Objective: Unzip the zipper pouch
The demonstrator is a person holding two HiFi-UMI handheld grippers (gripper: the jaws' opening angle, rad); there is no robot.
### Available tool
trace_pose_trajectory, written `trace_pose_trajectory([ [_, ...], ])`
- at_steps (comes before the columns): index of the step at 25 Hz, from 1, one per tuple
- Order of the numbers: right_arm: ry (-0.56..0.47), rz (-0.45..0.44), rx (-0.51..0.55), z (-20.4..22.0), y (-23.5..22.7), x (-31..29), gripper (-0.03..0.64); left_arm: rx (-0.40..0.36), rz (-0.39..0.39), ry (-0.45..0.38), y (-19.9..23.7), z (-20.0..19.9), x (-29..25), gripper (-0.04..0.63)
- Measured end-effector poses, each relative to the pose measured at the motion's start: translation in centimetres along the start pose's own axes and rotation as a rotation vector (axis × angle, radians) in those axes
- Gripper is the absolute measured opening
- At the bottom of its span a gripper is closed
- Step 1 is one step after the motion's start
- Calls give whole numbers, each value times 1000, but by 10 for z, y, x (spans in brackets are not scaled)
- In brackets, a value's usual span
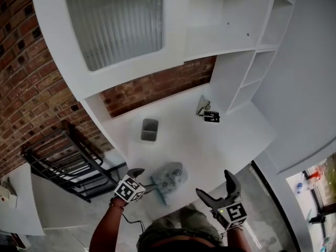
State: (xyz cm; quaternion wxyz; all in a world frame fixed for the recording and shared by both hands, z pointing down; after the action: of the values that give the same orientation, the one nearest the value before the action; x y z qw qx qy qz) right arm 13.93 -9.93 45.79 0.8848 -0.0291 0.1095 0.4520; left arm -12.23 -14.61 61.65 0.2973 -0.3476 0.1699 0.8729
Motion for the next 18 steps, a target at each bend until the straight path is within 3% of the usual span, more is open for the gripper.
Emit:
trace_pose_trajectory([
  [7, 19, 23, 0, 3, -18, -3, 523, -100, 67, 126, 6, 5, -32, 304],
  [10, 18, 49, -23, 3, -23, -1, 523, -54, 92, 159, 16, 10, -38, 234],
  [18, 45, 100, -34, 13, -34, 8, 522, -10, 204, 286, 20, 17, -65, 224],
])
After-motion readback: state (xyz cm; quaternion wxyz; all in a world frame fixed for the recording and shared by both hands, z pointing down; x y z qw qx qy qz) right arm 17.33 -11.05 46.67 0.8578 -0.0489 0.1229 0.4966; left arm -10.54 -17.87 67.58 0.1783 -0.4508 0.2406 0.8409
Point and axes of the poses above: the fingertips, and each gripper's own axes: x backward along the fingers, y to its left, z out of its underside, the point moved 4 cm from there along x, backward along the fingers, and after that the axes turned 1 degree about -z, right-handed, at the moved point
